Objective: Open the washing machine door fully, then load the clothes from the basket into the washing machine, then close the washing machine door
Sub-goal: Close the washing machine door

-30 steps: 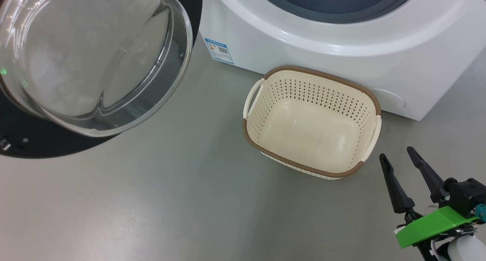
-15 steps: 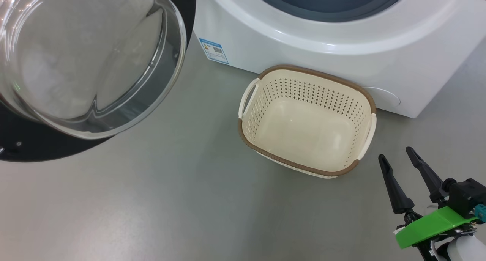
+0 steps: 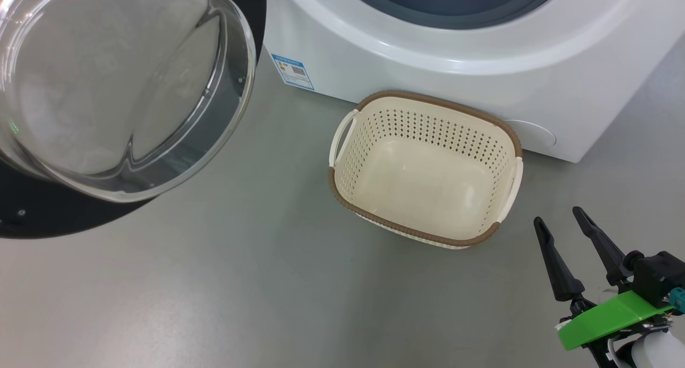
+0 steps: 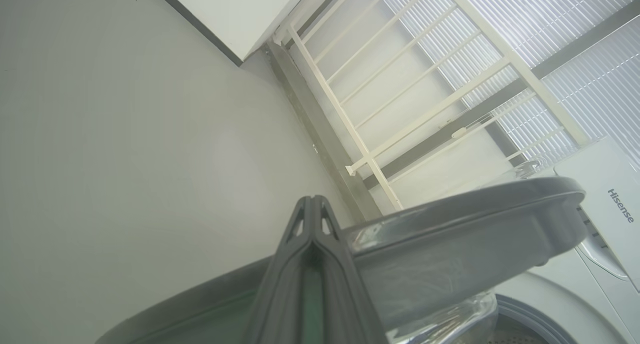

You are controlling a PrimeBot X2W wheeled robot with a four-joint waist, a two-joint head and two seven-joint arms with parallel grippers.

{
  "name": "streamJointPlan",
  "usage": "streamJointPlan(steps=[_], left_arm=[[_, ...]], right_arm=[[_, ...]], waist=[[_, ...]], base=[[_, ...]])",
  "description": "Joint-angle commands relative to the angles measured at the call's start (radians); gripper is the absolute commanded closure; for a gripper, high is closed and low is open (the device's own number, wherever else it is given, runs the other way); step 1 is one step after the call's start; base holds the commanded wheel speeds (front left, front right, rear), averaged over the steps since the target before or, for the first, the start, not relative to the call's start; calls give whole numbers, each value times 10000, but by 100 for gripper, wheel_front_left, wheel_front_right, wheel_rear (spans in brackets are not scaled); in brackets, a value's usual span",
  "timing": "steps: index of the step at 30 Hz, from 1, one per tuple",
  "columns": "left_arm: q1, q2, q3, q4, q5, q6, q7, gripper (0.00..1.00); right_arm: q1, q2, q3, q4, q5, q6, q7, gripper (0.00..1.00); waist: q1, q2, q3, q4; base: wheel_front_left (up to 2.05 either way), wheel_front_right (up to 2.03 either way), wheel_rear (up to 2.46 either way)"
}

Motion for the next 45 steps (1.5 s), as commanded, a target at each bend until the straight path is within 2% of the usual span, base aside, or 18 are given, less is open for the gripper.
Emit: streamJointPlan(steps=[1, 12, 45], left_arm=[[91, 469, -7, -329, -124, -42, 228, 100], [252, 594, -450, -479, -429, -42, 1248, 100], [981, 1071, -1182, -2405, -1166, -42, 4747, 100]], right_arm=[[-152, -179, 182, -241, -106, 54, -51, 0], [-152, 15, 173, -177, -117, 54, -51, 0], [106, 806, 116, -6, 17, 54, -51, 0]], waist=[[0, -1, 13, -9], [0, -1, -222, -21], [0, -1, -1548, -187]], base=[[0, 0, 0], [0, 0, 0], [0, 0, 0]])
